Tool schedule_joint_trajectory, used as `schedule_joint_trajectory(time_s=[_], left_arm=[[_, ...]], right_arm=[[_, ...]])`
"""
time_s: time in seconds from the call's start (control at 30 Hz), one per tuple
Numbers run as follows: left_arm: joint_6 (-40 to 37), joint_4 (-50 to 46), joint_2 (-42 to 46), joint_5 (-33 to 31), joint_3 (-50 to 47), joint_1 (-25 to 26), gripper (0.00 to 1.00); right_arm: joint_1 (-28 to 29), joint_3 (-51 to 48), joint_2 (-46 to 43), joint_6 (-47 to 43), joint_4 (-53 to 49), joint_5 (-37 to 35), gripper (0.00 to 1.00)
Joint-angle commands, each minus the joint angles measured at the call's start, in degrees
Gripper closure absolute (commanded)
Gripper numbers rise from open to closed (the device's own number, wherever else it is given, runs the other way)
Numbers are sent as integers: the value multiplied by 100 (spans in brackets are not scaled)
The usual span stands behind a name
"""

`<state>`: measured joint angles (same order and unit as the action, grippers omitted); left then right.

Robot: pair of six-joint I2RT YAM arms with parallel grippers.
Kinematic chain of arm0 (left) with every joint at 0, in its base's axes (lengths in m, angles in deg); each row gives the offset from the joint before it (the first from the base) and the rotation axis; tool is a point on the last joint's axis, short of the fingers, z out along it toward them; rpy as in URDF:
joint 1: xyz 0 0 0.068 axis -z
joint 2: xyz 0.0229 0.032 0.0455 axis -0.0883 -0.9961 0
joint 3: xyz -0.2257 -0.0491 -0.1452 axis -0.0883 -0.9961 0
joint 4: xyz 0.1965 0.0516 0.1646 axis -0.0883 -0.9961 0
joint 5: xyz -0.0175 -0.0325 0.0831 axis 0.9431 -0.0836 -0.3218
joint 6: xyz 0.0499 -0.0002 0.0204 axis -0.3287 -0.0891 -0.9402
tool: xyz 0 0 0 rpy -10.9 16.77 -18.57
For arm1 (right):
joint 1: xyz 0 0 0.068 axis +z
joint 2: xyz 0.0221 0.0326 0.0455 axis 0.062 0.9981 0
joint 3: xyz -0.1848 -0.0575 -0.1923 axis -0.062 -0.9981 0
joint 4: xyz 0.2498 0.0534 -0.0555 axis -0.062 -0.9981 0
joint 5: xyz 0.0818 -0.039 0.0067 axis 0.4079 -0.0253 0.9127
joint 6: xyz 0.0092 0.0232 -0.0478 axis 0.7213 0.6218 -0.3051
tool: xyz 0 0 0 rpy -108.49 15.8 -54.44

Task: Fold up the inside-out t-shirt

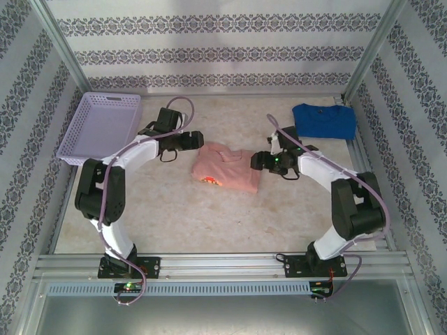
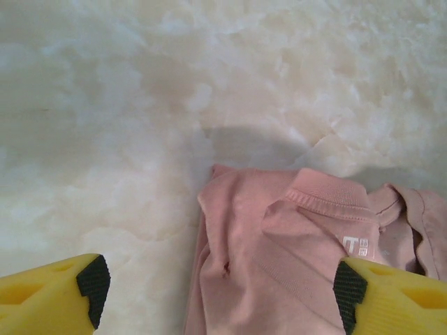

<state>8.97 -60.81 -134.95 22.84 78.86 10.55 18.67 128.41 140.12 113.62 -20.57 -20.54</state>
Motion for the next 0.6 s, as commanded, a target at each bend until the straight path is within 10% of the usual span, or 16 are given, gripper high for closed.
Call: schedule_joint_trajectory(time_s=[0.0, 0.3, 0.57], left_arm=[[127, -347, 250, -148, -281, -58, 15], [147, -362, 599, -20, -554, -53, 15], [211, -321, 690, 98, -753, -52, 16]], right_arm=[[119, -62, 395, 515, 449, 125, 24], [585, 217, 1130, 615, 567, -358, 26], [778, 664, 1421, 675, 767, -520, 64]])
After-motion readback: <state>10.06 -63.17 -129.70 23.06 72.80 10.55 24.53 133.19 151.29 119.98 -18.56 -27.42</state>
